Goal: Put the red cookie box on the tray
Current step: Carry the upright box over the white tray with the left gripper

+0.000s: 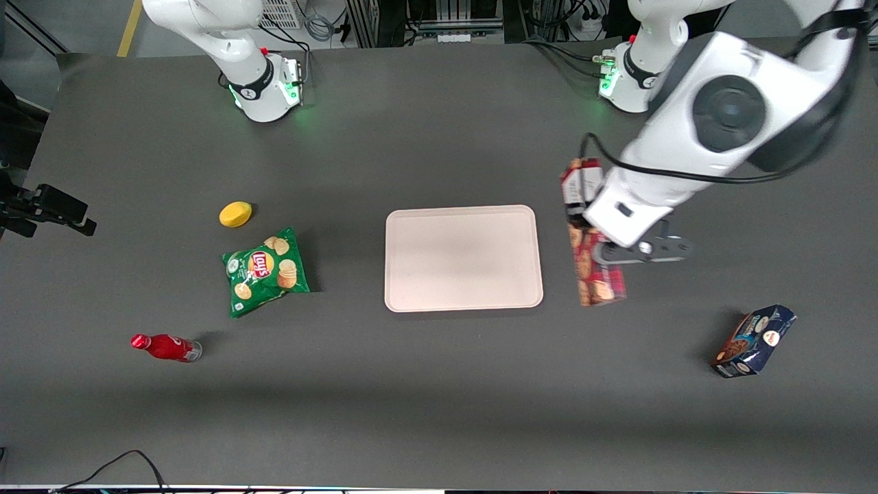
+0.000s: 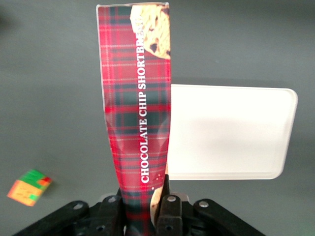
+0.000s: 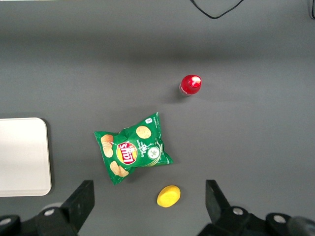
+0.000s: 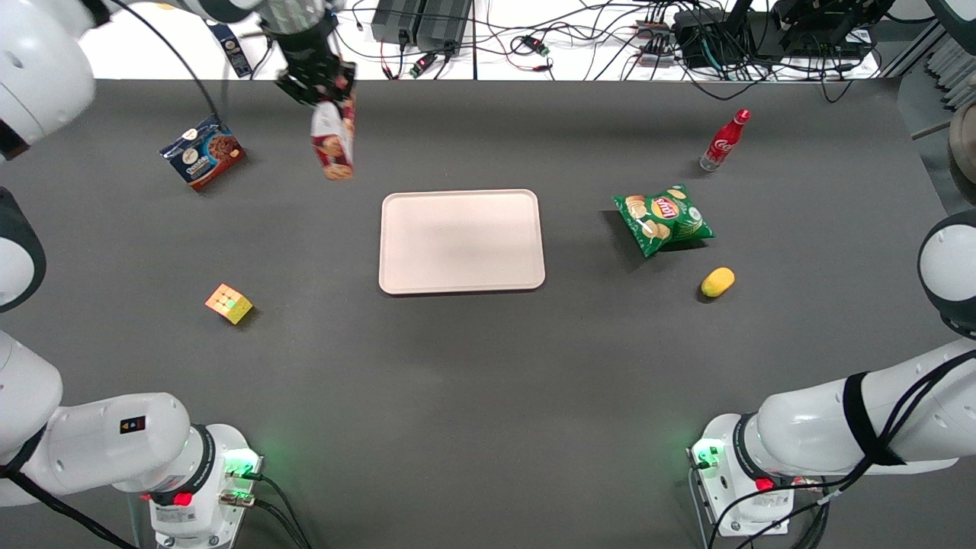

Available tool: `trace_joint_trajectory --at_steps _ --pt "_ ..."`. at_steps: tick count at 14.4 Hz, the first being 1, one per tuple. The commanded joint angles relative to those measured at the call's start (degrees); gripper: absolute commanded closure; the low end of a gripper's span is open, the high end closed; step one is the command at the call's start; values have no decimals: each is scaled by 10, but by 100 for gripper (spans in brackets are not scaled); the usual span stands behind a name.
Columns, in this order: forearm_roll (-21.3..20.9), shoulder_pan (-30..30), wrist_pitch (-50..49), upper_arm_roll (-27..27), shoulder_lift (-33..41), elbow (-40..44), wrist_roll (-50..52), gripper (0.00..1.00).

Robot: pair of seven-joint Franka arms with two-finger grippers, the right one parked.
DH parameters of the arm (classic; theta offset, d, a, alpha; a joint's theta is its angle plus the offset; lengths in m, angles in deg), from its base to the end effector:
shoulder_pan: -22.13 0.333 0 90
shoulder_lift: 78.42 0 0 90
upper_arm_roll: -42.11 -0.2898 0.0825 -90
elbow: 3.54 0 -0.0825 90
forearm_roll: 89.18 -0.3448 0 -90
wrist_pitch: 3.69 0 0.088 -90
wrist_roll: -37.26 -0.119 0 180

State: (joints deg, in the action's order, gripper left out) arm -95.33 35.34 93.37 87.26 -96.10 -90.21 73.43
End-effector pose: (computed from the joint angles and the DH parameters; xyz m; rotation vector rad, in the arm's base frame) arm 0.5244 -0.2545 0.4949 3.0643 0.1203 -0.1420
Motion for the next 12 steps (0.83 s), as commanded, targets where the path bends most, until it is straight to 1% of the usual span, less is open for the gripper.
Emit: trace_joint_trajectory --at_steps 1,3,6,8,9,11,12 --pt "-12 -20 82 34 -6 -53 108 84" --pt "-42 -40 123 40 -7 -92 134 84" --pt "-65 -60 163 42 -11 -141 138 84" --pt "-97 -78 186 42 -31 -164 159 84" --pt "-125 -85 203 42 -38 -176 193 84" --pt "-169 -98 239 42 -69 -200 221 82" --pt "-176 -98 265 41 -78 -213 227 82"
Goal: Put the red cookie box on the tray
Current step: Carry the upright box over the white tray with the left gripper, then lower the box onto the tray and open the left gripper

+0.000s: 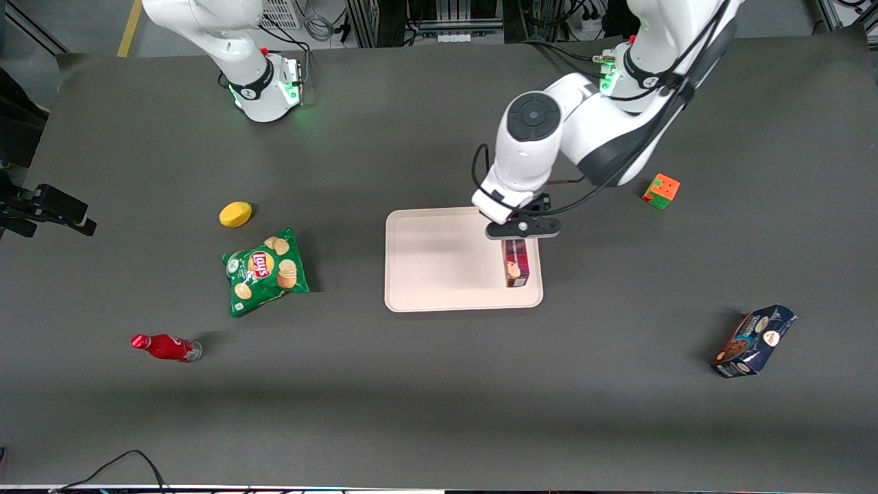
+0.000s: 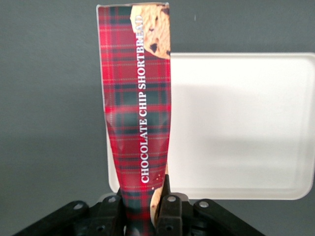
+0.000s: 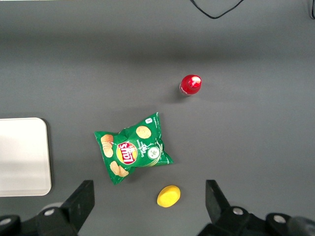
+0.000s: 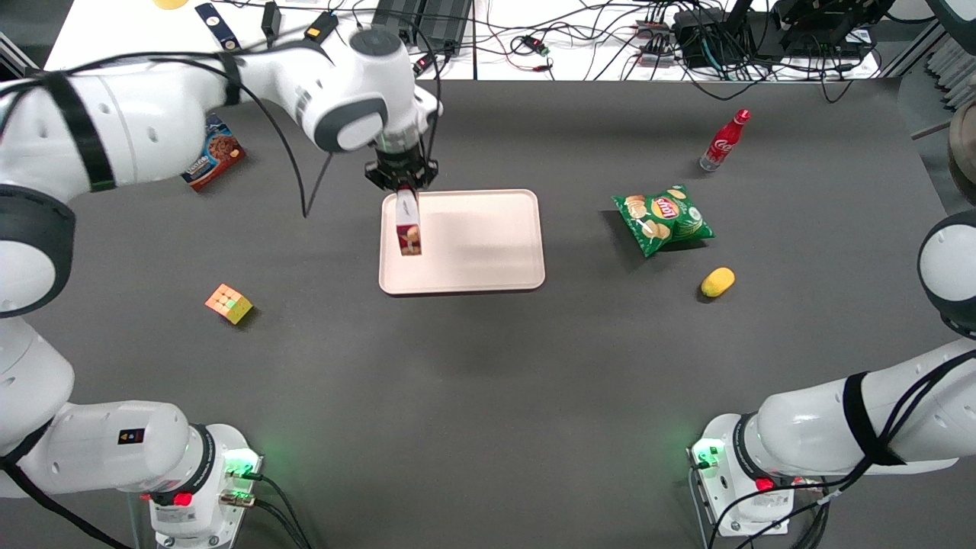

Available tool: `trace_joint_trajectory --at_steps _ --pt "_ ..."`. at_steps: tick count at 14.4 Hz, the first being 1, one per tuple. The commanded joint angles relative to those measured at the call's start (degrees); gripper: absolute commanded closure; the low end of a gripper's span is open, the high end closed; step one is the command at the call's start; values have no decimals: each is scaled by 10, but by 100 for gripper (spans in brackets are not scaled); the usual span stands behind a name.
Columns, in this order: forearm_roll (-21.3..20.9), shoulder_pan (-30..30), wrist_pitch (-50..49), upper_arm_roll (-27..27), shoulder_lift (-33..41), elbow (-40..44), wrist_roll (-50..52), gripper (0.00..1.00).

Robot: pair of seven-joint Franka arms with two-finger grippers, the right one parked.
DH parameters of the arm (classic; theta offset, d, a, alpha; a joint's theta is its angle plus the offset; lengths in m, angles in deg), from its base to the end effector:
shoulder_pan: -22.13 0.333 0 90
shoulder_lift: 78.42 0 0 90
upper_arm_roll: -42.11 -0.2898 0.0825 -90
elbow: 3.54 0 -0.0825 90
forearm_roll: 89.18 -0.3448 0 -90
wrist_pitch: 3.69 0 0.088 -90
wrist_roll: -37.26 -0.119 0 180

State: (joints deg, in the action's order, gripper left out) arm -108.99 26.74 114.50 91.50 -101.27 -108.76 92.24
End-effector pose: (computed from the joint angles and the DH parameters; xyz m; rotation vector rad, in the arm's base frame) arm 0.4485 -0.3689 0.3592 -3.1275 -0.0711 0.0123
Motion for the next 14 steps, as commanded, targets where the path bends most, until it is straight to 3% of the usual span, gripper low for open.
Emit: trace_joint_trajectory --at_steps 1,6,14 --pt "-46 -12 73 -4 -36 -38 40 82" --pt "-131 -12 80 -14 -88 -47 56 82" --pt "-139 -11 128 -28 -121 -60 75 82"
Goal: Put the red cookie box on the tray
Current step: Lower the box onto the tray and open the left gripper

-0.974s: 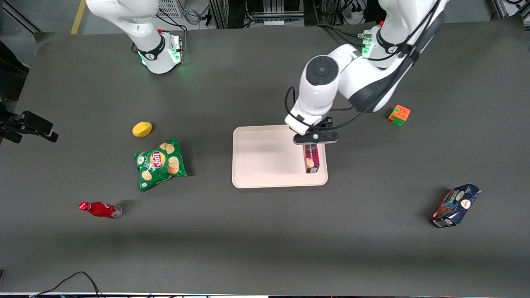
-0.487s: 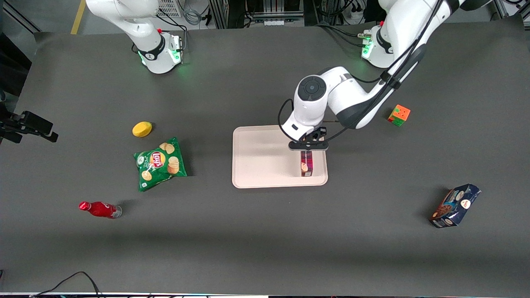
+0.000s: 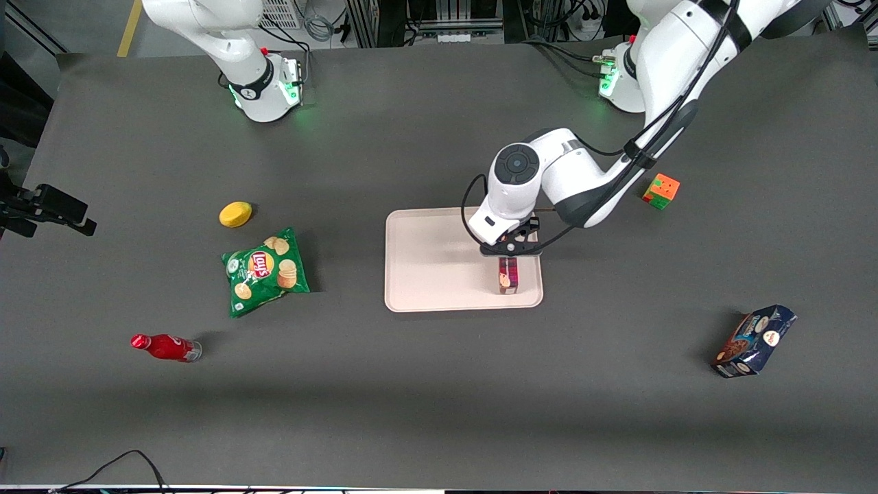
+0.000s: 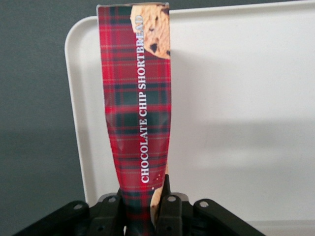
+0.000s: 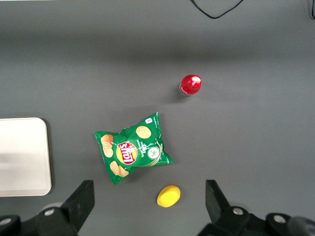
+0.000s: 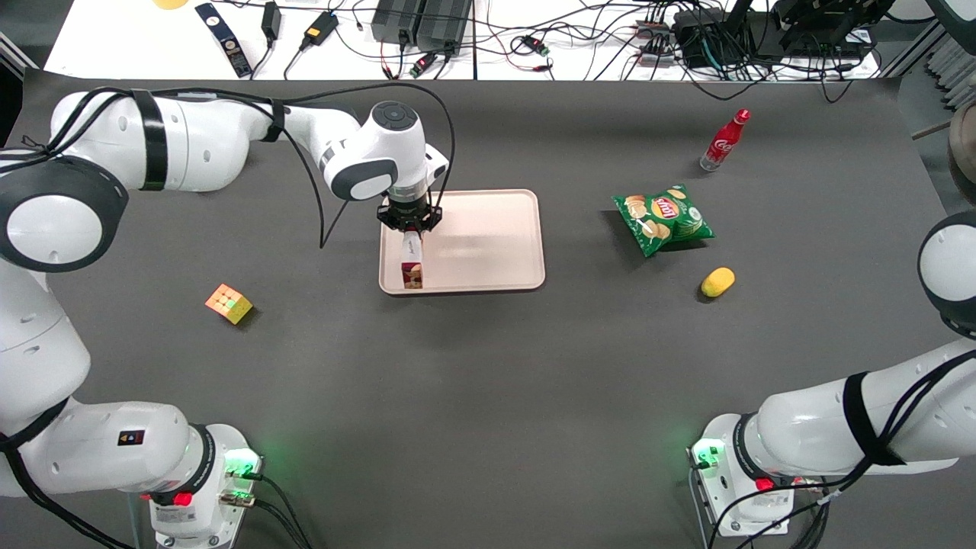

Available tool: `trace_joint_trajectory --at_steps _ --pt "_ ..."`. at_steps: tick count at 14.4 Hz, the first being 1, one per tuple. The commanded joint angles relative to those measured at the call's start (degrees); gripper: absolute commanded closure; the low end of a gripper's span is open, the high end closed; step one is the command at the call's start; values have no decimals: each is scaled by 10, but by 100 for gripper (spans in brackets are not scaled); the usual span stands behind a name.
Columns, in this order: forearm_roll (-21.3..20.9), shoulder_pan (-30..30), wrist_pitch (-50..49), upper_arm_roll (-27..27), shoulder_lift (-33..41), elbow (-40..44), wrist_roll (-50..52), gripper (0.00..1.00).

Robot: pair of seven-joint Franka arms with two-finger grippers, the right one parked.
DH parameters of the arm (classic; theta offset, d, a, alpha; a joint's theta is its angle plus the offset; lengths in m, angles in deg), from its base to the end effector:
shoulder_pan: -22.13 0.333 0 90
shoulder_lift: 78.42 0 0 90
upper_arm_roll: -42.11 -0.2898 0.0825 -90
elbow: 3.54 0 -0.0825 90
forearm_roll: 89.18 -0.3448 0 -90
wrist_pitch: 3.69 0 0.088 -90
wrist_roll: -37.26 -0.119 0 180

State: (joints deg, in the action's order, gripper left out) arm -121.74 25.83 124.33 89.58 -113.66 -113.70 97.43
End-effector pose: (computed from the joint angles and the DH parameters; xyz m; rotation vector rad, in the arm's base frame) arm 0.4419 -0.3683 0.2439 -3.1143 0.0132 0.0561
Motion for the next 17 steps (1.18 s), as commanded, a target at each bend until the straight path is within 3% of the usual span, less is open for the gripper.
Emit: trace_joint_trajectory --at_steps 1,10,15,17 --pt "-11 -2 30 -9 3 -10 23 82" --pt "-45 -3 64 -25 -17 -13 28 78" --pt "-45 -2 64 -29 -18 -12 28 2" --pt "-45 -2 63 -33 -18 -12 28 0"
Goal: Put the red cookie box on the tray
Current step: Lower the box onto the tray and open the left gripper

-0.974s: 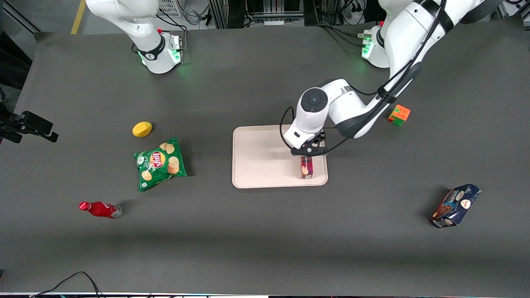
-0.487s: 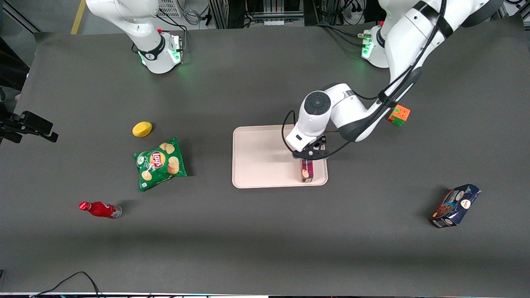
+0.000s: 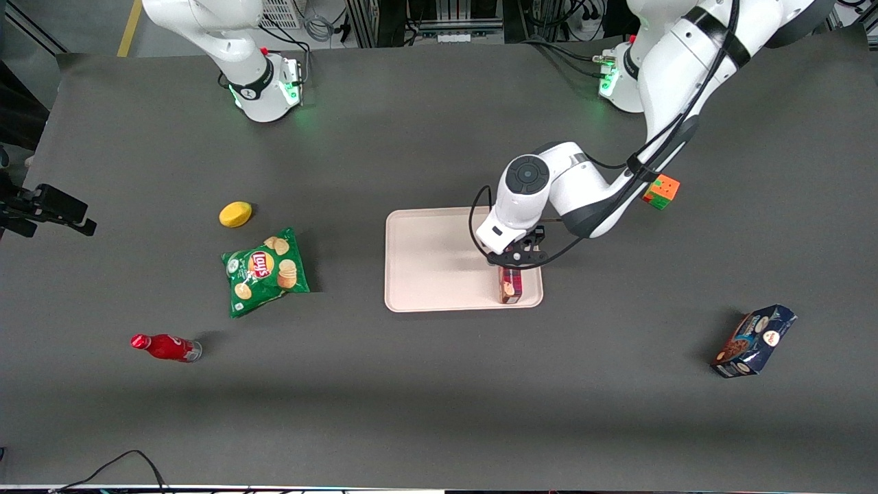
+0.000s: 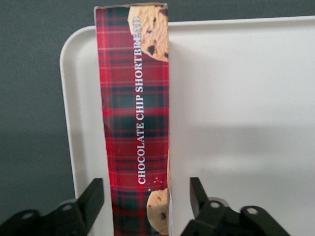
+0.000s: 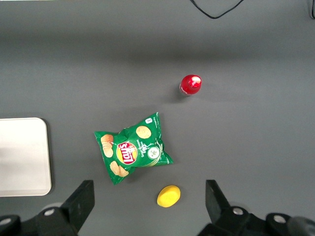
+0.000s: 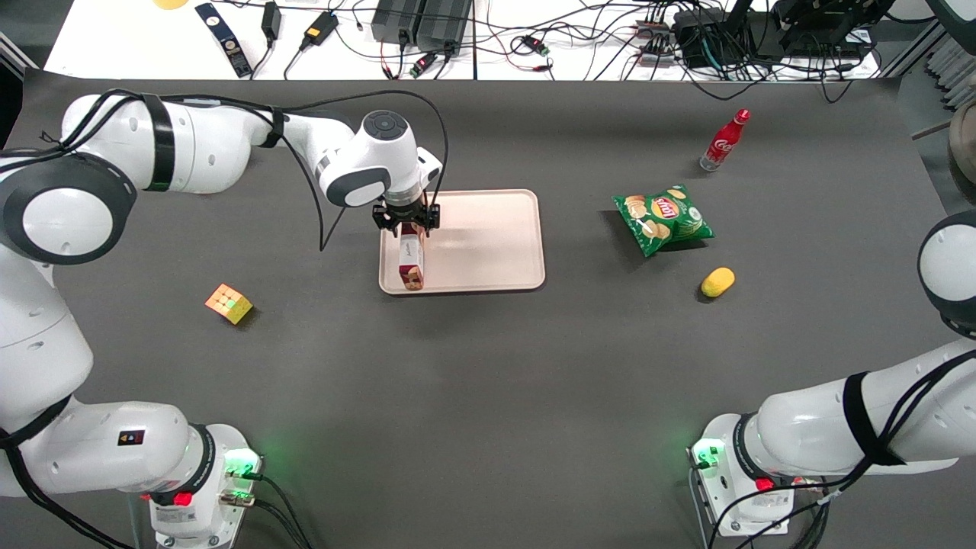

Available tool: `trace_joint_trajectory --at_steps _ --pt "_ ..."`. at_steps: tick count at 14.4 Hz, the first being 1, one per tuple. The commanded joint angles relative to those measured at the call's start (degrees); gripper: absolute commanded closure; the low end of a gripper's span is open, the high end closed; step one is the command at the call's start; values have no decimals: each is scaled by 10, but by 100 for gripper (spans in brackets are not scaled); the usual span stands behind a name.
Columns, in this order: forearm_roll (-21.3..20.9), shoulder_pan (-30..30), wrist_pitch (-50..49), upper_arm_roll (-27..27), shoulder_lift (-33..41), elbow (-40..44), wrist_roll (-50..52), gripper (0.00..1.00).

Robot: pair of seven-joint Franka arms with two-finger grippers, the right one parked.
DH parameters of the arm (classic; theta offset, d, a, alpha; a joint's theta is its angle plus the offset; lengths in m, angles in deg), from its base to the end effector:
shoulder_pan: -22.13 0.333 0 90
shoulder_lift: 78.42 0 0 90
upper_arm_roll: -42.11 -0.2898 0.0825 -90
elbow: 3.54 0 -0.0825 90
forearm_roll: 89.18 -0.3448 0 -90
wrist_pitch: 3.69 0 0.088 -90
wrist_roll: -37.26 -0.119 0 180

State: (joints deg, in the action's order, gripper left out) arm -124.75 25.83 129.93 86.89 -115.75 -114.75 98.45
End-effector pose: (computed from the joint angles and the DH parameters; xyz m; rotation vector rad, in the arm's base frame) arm 0.4526 -0.3571 0.2198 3.1372 0.0083 -0.0084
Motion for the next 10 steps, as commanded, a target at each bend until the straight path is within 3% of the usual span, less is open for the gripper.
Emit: trace_joint_trajectory --at_steps 1,6,10 --pt "-15 -2 7 -6 2 -2 17 0" --pt "-14 -1 -15 -2 14 17 14 0" --pt "-3 -1 -229 60 22 143 -22 0"
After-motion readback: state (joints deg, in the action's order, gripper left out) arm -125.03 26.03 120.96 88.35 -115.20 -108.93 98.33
